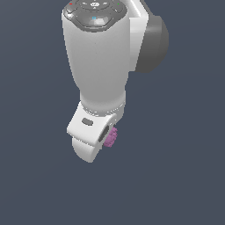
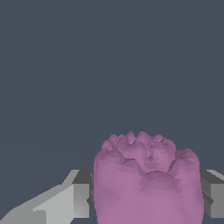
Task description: Pick up the object and move it to a goal position.
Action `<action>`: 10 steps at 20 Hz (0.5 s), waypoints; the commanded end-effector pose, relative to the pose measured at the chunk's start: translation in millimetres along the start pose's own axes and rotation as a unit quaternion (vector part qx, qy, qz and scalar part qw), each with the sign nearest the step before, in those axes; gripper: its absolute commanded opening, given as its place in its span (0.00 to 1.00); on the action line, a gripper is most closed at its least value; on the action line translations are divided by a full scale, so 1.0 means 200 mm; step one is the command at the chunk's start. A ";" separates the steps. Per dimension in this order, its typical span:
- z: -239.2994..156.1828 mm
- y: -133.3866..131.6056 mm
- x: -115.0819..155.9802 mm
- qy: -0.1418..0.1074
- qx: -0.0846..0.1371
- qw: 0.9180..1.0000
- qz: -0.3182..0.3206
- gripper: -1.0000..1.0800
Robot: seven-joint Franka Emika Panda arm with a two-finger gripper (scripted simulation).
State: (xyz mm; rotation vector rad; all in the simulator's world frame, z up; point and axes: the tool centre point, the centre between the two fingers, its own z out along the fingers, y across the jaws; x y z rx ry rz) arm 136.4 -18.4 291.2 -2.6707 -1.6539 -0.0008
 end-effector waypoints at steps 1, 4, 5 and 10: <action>-0.02 0.02 0.00 0.000 0.000 1.000 0.000 0.00; -0.04 0.03 0.01 0.000 0.000 1.000 0.000 0.00; -0.04 0.03 0.01 0.000 0.000 1.000 0.000 0.00; -0.05 0.03 0.01 0.000 0.000 1.000 0.000 0.00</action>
